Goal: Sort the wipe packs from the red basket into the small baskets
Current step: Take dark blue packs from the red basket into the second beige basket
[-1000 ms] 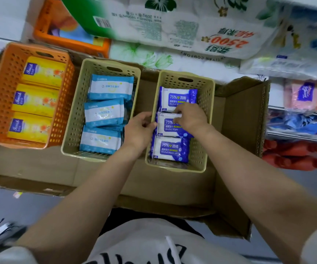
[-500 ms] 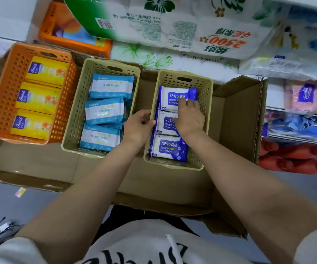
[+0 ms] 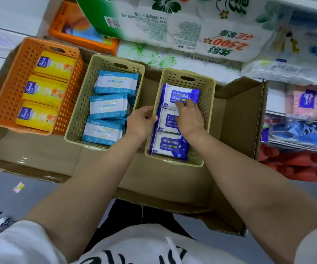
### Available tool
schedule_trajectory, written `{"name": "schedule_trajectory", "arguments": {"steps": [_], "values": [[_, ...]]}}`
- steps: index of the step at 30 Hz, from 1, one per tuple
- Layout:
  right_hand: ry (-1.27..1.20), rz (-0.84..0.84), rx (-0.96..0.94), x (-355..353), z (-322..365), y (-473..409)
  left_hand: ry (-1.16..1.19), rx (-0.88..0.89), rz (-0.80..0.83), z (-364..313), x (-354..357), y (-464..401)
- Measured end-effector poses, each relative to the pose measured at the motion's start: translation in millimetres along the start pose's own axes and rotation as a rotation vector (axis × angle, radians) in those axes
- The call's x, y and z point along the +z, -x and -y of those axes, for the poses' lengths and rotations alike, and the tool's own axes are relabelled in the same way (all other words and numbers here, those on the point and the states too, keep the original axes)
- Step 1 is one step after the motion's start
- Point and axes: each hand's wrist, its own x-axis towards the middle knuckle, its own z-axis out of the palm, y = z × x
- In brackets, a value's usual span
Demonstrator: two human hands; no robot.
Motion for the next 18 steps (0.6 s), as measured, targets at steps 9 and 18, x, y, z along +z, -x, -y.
{"name": "schedule_trajectory", "arguments": {"steps": [9, 18], "values": [[0.078, 0.114, -0.006, -45, 20, -1, -0.160, 0.070, 0.008, -13, -27, 15], [0.149, -0.050, -0.175, -128, 141, 36, -0.508, 0.345, -0.120, -7, -208, 39]]}}
